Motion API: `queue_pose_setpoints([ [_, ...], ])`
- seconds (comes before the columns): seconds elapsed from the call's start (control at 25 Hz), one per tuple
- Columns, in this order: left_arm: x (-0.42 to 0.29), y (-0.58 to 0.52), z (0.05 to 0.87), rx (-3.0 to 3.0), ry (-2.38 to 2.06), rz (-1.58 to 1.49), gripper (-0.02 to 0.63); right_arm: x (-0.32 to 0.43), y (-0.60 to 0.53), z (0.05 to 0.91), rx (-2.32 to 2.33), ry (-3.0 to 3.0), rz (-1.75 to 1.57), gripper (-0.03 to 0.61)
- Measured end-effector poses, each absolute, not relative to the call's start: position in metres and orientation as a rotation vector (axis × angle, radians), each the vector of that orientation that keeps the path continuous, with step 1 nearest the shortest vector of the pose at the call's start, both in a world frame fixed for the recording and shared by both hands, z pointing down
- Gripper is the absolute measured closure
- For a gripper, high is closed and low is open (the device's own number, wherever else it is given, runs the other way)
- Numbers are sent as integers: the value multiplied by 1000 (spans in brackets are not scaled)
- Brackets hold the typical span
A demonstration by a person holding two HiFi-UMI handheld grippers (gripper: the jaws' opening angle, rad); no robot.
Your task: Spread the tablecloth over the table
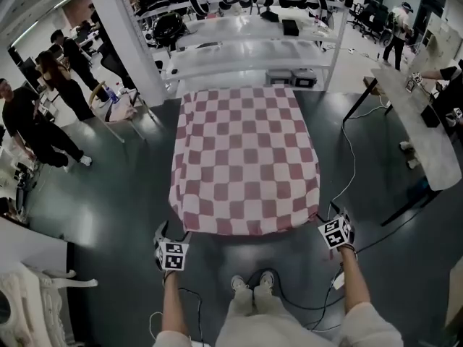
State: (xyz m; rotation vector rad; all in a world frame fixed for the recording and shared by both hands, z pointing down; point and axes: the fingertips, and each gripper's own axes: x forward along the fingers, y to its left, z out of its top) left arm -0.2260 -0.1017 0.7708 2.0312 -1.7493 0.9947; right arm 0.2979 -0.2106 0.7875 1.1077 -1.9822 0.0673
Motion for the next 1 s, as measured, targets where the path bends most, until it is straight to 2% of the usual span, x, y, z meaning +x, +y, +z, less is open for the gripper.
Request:
queue_pose_setpoints([
  [0.08, -231, -84, 782, 2000, -1741, 992, 239, 306, -195, 800, 1099, -1974, 99, 247],
  [0.32, -242, -63, 775, 1963, -1809, 847, 241, 300, -187, 779, 1212, -2042, 145, 306],
  [0.44, -237, -71, 755, 1988, -1857, 785, 308, 280, -197, 754, 1274, -2110, 118, 348],
  [0.52, -229, -79, 736, 2015, -1892, 698, 395, 265, -202, 734, 1302, -2154, 99, 378],
  [0.72, -208, -101, 682, 2086, -1965, 511, 539, 229, -207, 686, 1367, -2266, 75, 468],
  [0.8, -200, -112, 661, 2127, -1978, 453, 569, 215, -212, 667, 1392, -2312, 61, 500],
  [0.92, -186, -126, 631, 2191, -1971, 361, 586, 196, -216, 638, 1418, -2375, 30, 552],
  [1.0, -177, -131, 611, 2231, -1968, 325, 588, 186, -213, 619, 1423, -2406, -1, 565],
])
